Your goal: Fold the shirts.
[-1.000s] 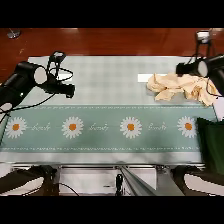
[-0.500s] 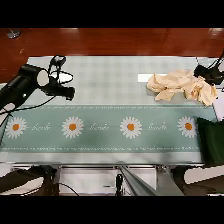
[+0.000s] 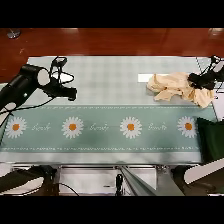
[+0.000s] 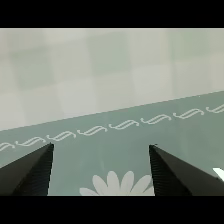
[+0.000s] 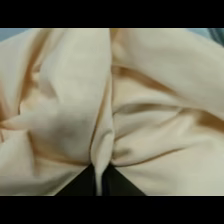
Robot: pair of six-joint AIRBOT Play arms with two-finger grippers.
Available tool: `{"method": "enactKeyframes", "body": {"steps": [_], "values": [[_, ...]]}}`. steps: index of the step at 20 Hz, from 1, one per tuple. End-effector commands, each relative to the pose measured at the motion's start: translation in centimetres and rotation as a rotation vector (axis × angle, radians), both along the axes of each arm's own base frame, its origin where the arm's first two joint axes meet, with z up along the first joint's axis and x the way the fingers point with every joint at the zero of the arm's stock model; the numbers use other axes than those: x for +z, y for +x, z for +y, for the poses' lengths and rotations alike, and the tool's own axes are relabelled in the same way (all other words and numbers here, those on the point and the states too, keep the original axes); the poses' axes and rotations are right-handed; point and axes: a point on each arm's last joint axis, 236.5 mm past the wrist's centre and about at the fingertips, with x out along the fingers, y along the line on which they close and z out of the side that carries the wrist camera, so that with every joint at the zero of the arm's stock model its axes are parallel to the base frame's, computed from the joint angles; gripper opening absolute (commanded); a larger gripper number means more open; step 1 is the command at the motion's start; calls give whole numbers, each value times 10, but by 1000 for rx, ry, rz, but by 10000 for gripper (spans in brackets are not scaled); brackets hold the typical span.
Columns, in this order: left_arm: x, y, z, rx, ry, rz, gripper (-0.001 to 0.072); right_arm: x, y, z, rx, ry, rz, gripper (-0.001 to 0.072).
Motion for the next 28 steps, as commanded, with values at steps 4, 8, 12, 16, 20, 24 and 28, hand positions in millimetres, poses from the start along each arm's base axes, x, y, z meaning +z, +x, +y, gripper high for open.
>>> {"method": "enactKeyframes", "body": {"steps": [4, 8, 12, 16, 20, 24, 28], "values": [[74, -6, -14, 2, -97, -73, 705, 216, 57, 57, 204, 49, -437, 17], [127, -53, -34, -9, -273, -178, 705, 375, 34, 112, 337, -71, -754, 17], [130, -101, -27, 14, -326, -219, 705, 465, -21, 184, 492, -122, -940, 17], [105, -113, -17, 52, -307, -203, 705, 522, -77, 253, 640, -111, -1087, 17], [91, -111, -18, 61, -308, -196, 705, 545, -122, 312, 781, -74, -1161, 17], [101, -97, -19, 65, -327, -268, 705, 529, -158, 386, 965, 93, -1108, 17], [102, -96, -20, 66, -330, -274, 705, 424, -172, 441, 1110, 183, -742, 17]]}}
